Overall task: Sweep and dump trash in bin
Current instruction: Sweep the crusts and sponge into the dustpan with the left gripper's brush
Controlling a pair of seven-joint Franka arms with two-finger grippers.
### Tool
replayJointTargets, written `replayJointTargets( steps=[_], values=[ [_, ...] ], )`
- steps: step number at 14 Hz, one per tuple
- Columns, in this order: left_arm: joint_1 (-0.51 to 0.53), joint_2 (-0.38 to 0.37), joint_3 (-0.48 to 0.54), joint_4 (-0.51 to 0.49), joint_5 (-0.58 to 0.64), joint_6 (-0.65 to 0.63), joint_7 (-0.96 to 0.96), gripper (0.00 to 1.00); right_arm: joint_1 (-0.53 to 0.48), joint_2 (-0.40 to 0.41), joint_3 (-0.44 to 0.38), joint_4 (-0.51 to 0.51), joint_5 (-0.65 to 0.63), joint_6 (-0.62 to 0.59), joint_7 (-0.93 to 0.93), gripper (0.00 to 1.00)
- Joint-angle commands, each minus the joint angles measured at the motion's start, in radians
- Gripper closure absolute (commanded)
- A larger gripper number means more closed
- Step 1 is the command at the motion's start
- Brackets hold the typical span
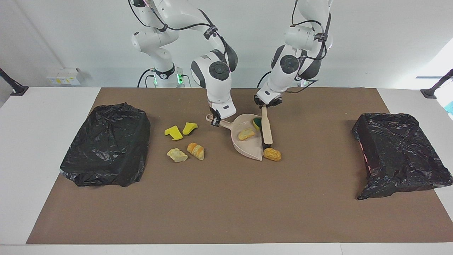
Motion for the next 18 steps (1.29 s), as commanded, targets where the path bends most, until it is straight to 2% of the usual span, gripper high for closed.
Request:
replayJointTargets(
  steps=[1,4,6,8,13,15,18],
  values=[
    [-0.043,0.031,0.017,0.067,-0.019,-0.002,-0.007,1.0,0.001,0.003,0.002,-0.01,-0.004,0.027,0.022,1.0],
    [-0.008,0.032,0.026,0.149,-0.007,-0.083,0.002,1.0,0.001,0.003,0.002,-0.01,-0.004,0.027,0.022,1.0],
    [0.059,0.059,0.024,0.189,0.036,-0.092,0.007,1.0,0.001,0.003,0.002,-0.012,-0.004,0.027,0.031,1.0],
    [0.122,0.075,0.024,0.203,0.102,-0.094,0.034,1.0,0.001,0.003,0.002,-0.012,-0.004,0.028,0.034,1.0],
    [0.309,0.116,0.024,0.203,0.145,-0.092,0.275,1.0,0.001,0.003,0.002,-0.012,-0.004,0.028,0.036,1.0],
    [0.319,0.15,0.024,0.2,0.151,-0.08,0.318,1.0,0.001,0.003,0.003,-0.013,-0.003,0.028,0.037,1.0],
    [0.258,0.128,0.017,0.164,0.151,-0.094,0.352,1.0,0.001,0.003,0.002,-0.013,-0.003,0.03,0.048,1.0]
  ],
)
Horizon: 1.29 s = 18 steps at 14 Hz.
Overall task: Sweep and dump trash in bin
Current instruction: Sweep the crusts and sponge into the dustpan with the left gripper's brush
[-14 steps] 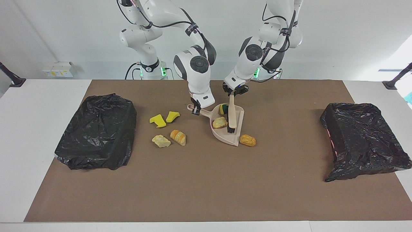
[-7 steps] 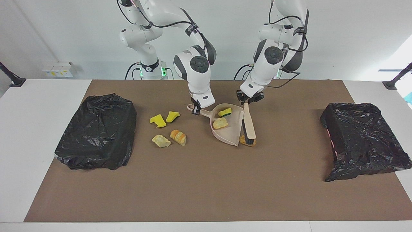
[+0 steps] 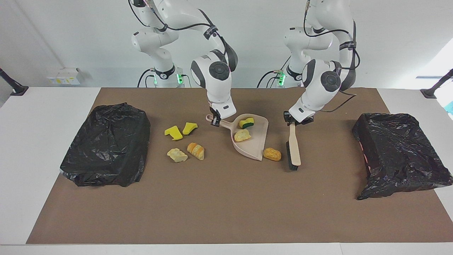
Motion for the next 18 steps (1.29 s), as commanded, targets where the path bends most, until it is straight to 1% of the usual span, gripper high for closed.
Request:
replayJointTargets(
  steps=[1,3,5,8,11,13,15,16,17,18],
  values=[
    [-0.1,-0.028,-0.002,-0.015,0.015,-0.03,0.012,1.0,0.001,0.003,0.003,-0.013,-0.003,0.03,0.042,1.0],
    [-0.153,-0.045,-0.002,-0.025,0.015,-0.071,0.062,1.0,0.001,0.001,0.003,-0.013,-0.003,0.032,0.042,1.0],
    [-0.173,-0.063,0.0,-0.051,0.015,-0.075,0.115,1.0,0.001,0.003,0.003,-0.013,-0.003,0.032,0.042,1.0],
    [-0.155,-0.057,0.004,-0.047,0.014,-0.058,0.112,1.0,0.001,0.003,0.002,-0.013,-0.003,0.032,0.042,1.0],
    [-0.07,-0.043,0.004,-0.039,0.014,-0.013,0.034,1.0,0.001,-0.002,0.0,-0.013,-0.003,0.022,0.045,1.0],
    [-0.033,-0.042,0.006,-0.041,0.02,-0.009,-0.011,1.0,-0.019,-0.051,-0.002,-0.011,-0.003,0.009,0.052,1.0],
    [-0.018,-0.042,0.007,-0.044,0.049,-0.022,-0.046,1.0,-0.066,-0.109,-0.002,-0.011,-0.003,-0.042,0.042,1.0],
    [-0.015,-0.043,0.006,-0.047,0.073,-0.024,-0.07,1.0,-0.097,-0.143,-0.002,-0.011,-0.003,-0.062,0.036,1.0],
    [-0.015,-0.045,0.006,-0.048,0.078,-0.025,-0.089,1.0,-0.141,-0.184,-0.002,-0.007,-0.003,-0.091,0.019,1.0],
    [-0.015,-0.045,0.006,-0.048,0.078,-0.025,-0.092,1.0,-0.181,-0.209,-0.002,-0.001,-0.003,-0.123,-0.014,1.0]
  ],
)
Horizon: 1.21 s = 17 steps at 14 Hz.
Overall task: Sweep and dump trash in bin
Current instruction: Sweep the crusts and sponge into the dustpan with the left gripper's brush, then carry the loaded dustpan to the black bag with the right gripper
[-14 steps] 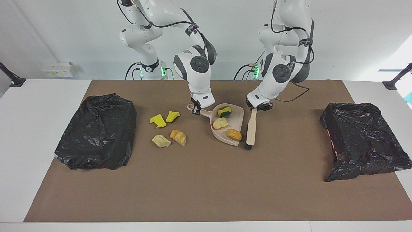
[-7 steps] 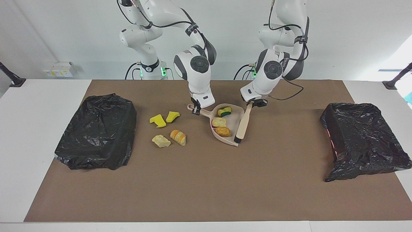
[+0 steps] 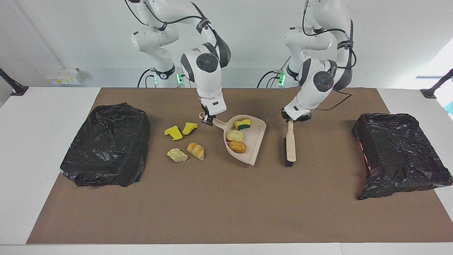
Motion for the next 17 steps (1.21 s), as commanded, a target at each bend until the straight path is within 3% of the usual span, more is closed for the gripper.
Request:
replayJointTargets(
  steps=[1,6,10,12,15,17],
  values=[
    [0.001,-0.018,-0.008,-0.02,0.024,0.008,-0.056,1.0,-0.118,-0.118,0.007,-0.008,-0.002,-0.081,-0.08,1.0],
    [-0.152,-0.035,-0.015,-0.021,0.024,-0.015,-0.286,1.0,-0.438,-0.228,0.004,-0.008,-0.008,-0.21,-0.339,1.0],
    [-0.321,-0.069,-0.019,-0.043,-0.012,0.002,-0.493,1.0,-0.696,-0.222,0.004,-0.008,-0.111,-0.169,-0.561,1.0],
    [-0.393,-0.09,-0.019,-0.06,-0.086,0.013,-0.526,1.0,-0.791,-0.218,0.004,-0.005,-0.172,-0.117,-0.671,1.0],
    [-0.487,-0.121,-0.019,-0.145,-0.153,0.085,-0.604,1.0,-0.874,-0.187,0.003,0.013,-0.293,-0.04,-0.763,1.0],
    [-0.52,-0.122,-0.019,-0.179,-0.216,0.107,-0.629,1.0,-0.875,-0.166,0.003,0.013,-0.393,-0.019,-0.782,1.0]
  ],
)
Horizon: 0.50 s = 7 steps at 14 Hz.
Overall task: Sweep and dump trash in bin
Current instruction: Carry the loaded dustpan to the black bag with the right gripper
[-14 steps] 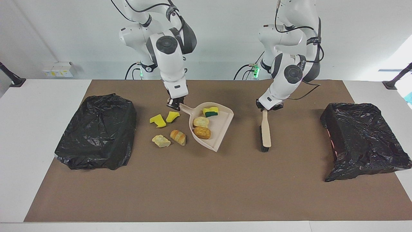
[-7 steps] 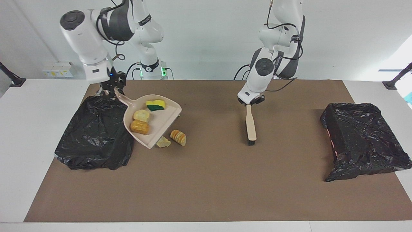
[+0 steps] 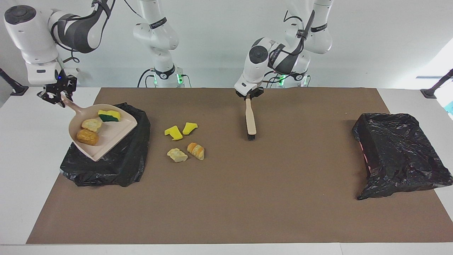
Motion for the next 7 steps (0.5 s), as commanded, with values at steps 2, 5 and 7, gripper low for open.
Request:
replayJointTargets(
  steps=[2,5,7],
  values=[
    [-0.041,-0.036,0.018,-0.064,-0.056,0.051,-0.036,0.74,0.007,0.037,0.031,0.008,-0.245,0.02,-0.034,1.0],
    [0.006,-0.008,0.027,-0.002,-0.056,0.036,-0.029,0.0,0.054,0.041,0.03,0.013,-0.338,0.017,-0.102,1.0],
    [0.074,0.01,0.027,0.039,-0.041,0.037,0.007,0.0,0.075,0.055,0.031,0.036,-0.38,0.002,-0.131,1.0]
  ],
)
